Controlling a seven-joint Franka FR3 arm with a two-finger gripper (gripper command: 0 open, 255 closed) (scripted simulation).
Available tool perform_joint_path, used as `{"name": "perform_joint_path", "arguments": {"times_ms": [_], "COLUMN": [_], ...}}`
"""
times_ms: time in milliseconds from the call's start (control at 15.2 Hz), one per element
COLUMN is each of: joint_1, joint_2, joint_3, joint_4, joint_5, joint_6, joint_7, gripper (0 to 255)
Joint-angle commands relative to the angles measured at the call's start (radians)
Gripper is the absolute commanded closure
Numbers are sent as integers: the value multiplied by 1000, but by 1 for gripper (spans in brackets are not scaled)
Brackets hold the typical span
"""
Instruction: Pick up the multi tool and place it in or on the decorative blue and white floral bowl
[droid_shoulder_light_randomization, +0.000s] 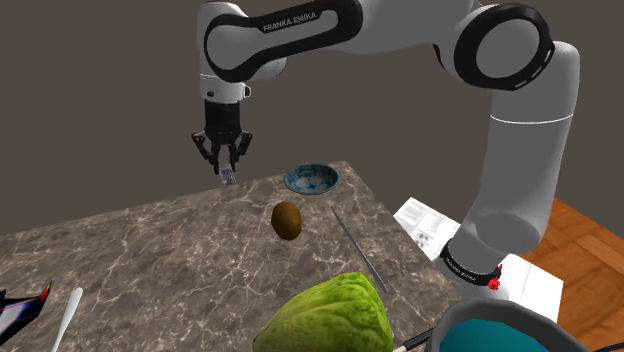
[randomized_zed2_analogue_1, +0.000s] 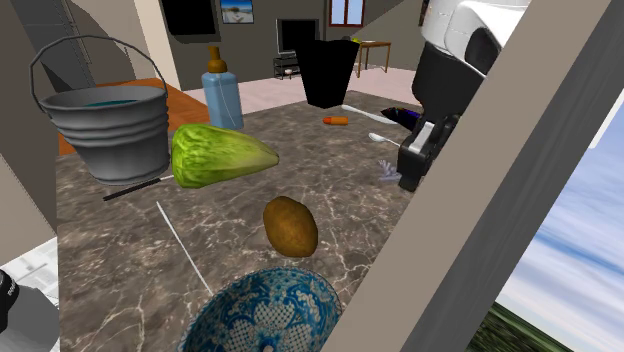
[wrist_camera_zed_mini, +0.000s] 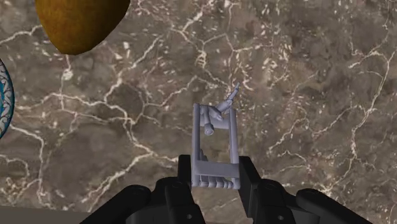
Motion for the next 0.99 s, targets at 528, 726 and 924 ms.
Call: {"name": "perform_joint_path", "arguments": {"times_ms": [528,726,924], "joint_1": [-173,-209,-244], "joint_2": [-308,-384,-451], "joint_3": [-58,-90,-126], "joint_4": [-352,-427,-492], "joint_5": [137,160,173], "joint_6": [9,-7,-27], "joint_7": [-256,-332,-407], "gripper": [255,255,255]}}
